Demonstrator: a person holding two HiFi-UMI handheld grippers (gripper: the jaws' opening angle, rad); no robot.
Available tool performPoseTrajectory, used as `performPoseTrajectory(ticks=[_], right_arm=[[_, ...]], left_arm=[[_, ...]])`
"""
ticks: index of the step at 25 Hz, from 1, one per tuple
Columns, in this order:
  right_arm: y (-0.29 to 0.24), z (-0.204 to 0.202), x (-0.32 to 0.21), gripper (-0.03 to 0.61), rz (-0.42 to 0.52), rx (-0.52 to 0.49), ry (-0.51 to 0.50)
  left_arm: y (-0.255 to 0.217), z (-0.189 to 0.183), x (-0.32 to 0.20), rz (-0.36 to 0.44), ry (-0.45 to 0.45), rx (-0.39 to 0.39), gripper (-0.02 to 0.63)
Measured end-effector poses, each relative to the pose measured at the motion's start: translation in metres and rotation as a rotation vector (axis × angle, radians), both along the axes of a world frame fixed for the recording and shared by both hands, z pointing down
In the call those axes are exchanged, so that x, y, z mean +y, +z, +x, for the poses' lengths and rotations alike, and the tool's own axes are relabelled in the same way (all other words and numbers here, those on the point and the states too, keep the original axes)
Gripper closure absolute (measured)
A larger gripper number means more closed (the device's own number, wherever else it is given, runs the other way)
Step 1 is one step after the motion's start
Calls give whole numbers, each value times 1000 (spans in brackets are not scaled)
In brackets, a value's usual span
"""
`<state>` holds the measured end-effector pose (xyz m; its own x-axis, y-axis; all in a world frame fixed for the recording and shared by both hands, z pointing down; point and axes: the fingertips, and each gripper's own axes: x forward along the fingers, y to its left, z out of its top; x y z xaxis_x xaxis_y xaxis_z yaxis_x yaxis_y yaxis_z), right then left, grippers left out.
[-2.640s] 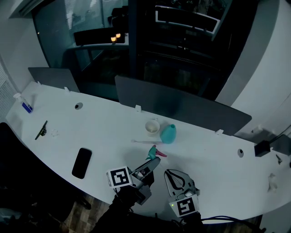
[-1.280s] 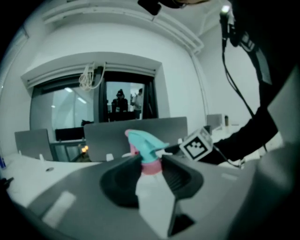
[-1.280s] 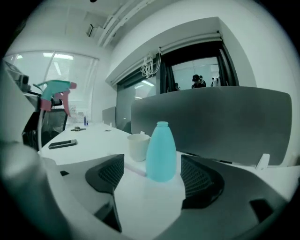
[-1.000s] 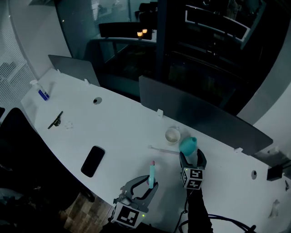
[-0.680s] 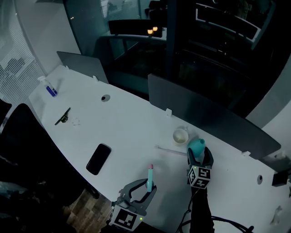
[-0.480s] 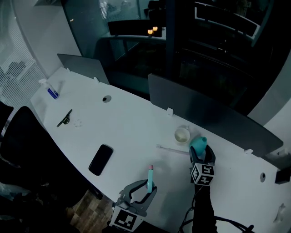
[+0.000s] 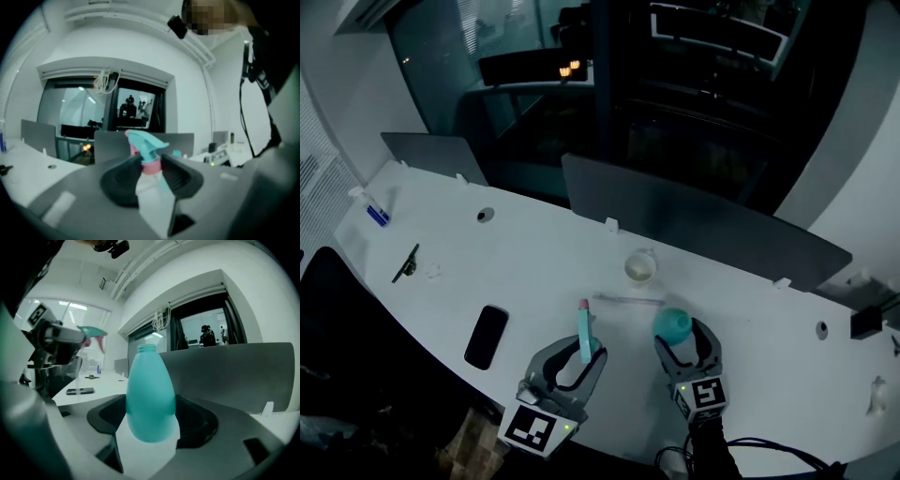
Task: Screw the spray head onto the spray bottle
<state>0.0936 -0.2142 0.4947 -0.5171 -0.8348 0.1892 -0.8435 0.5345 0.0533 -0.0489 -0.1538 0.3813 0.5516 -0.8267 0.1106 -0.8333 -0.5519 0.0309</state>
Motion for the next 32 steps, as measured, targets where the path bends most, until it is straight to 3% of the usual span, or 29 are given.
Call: performPoseTrajectory(ticks=[5,9,13,16,19,28,32], right_arm=[[28,-32,61,238,-56,11,-71],[42,-41,79,238,-102,37,-73],[49,-31,82,238,-127,57,-49],[51,-25,83,238,-134,75,-40],[58,-22,87,238,-154,80,-38],[63,-20,88,238,-160,62,-42],[64,-25,88,238,-162,37,-58]], left_arm=[[-62,26,-6,134,105,78,477],[-93,54,1,249,204,114,477],[-77,73,10,193,261,131,477],[-72,78,19,196,281,175,477],[-57,83,23,136,278,141,477],[-49,86,22,145,272,97,477],[-22,100,23,138,293,-14,477]])
